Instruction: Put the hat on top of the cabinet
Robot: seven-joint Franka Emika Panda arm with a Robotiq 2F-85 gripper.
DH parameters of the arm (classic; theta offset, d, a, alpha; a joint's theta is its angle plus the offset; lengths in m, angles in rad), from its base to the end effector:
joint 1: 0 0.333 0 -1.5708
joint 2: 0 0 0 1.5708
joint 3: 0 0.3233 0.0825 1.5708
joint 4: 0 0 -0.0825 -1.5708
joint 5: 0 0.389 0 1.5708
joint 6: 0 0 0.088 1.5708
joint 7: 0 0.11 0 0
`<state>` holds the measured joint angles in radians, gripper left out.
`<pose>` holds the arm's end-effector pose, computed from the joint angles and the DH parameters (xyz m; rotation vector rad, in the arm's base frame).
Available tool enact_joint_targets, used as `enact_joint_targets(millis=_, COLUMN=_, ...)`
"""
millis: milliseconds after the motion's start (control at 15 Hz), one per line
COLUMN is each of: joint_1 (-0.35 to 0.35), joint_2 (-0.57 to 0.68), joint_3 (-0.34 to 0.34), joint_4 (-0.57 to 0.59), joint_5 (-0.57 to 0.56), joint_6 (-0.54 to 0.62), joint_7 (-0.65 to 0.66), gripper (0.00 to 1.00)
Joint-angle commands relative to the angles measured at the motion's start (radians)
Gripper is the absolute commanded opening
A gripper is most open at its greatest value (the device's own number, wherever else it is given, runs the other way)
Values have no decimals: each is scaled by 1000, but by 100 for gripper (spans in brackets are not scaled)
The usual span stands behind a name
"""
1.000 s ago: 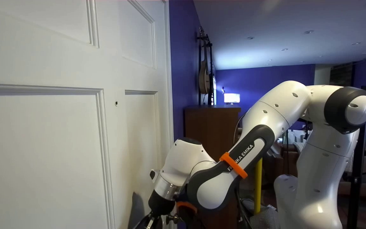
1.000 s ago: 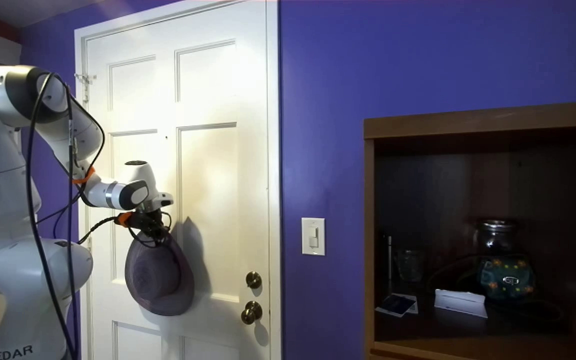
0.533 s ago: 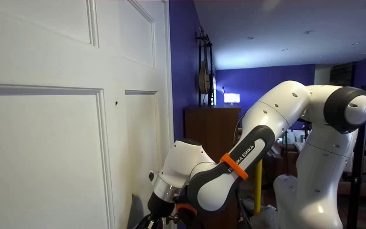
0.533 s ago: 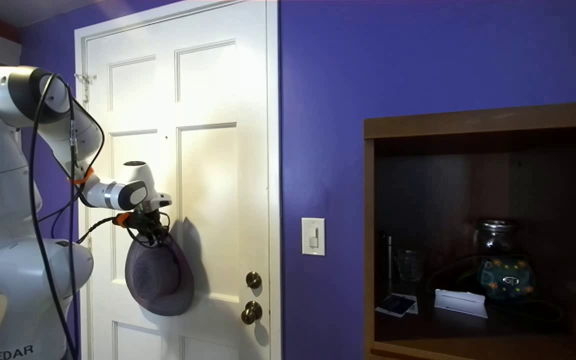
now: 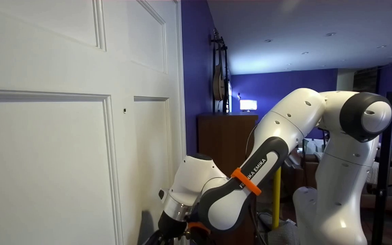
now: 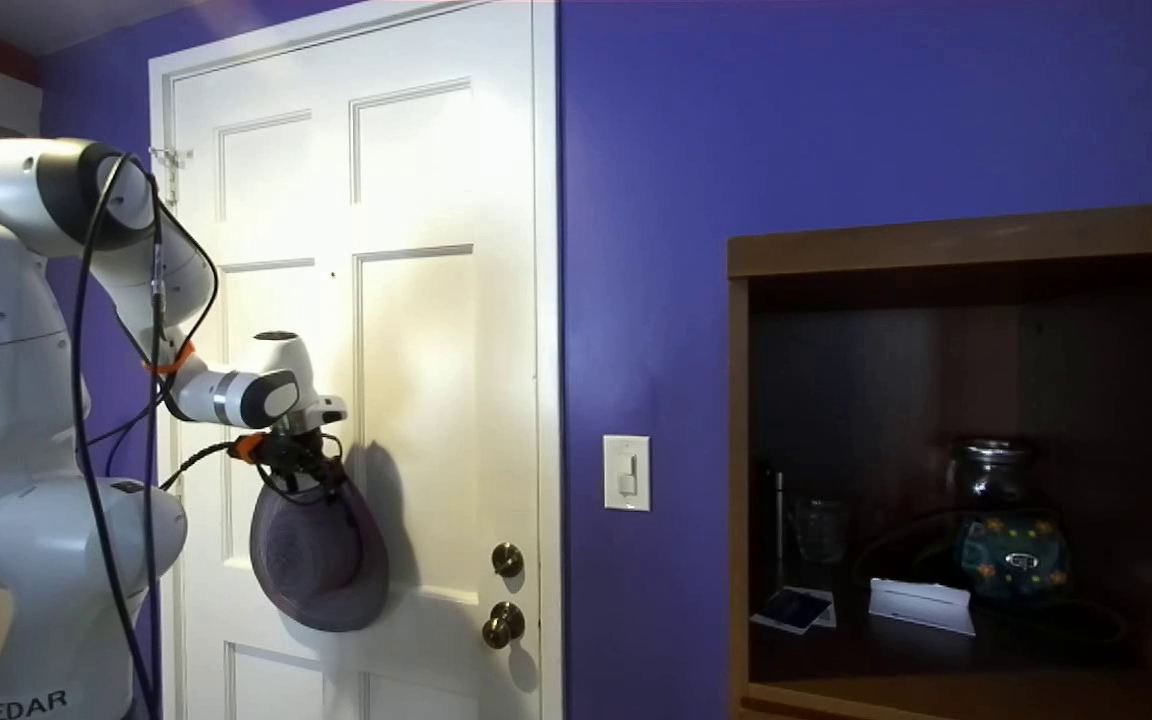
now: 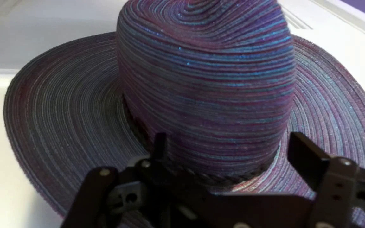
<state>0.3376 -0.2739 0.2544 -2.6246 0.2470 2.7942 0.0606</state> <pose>0.3821 0.2430 0.3859 -2.8458 -0.4647 -0.5795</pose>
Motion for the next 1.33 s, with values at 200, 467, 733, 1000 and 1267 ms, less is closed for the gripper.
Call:
enact_joint_targets(millis=200, joint_1=14, joint_2=48, joint_3=-20, joint_4=24, joint_5=12, joint_6=29, joint_7=-37, gripper=66)
enact_joint_targets(millis=467, joint_1=14, joint_2=51, joint_3=-20, joint_4=30, joint_5=11, joint_6=25, joint_7=-41, gripper=36)
enact_joint_targets(millis=733, joint_1=11, joint_2=42, joint_3=-18, joint_4=30, joint_5=6, joint_6=17, joint_7=-37, gripper=11)
enact_joint_targets(millis=1000, joint_1=-8, joint_2=-14, joint_3=-4, joint_4=19, joint_5=-46, joint_6=-38, joint_7=-19, gripper=0)
enact_joint_targets(millis=1267, joint_1=-24, joint_2=-90, joint_3=4, joint_4=13, joint_5=-105, joint_6=-79, joint_7=0, gripper=1)
